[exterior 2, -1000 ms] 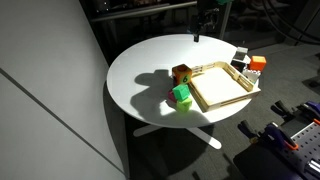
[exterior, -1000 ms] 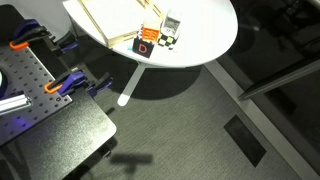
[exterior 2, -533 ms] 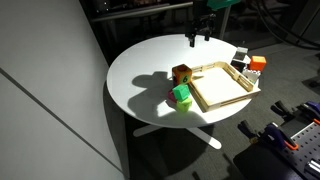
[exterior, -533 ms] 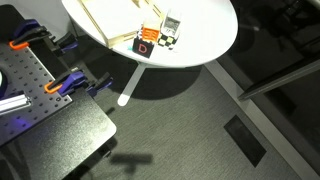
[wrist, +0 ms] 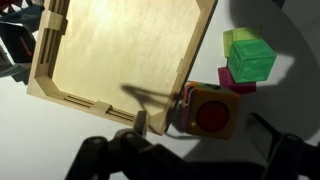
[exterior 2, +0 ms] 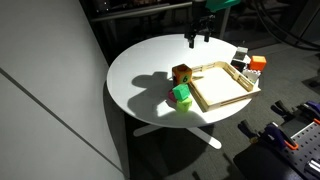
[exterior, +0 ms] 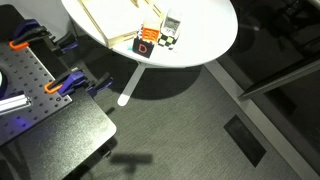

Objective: Put the plush block on the wooden tray

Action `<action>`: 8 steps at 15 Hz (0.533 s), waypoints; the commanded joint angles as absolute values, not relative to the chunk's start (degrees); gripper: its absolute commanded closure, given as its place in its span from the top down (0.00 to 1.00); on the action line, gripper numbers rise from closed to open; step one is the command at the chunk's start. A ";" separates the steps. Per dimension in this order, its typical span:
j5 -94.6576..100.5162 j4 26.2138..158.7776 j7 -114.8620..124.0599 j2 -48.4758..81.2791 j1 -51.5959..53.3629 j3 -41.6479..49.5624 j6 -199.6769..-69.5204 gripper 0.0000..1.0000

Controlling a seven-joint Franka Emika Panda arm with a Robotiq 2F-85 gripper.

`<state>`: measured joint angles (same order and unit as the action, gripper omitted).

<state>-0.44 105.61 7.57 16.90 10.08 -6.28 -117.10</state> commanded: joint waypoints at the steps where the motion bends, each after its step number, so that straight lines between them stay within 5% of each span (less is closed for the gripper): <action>1: -0.38 105.47 7.64 16.93 9.94 -6.46 -116.95 1.00; 8: 1.17 102.70 8.22 20.45 10.78 -6.24 -117.76 1.00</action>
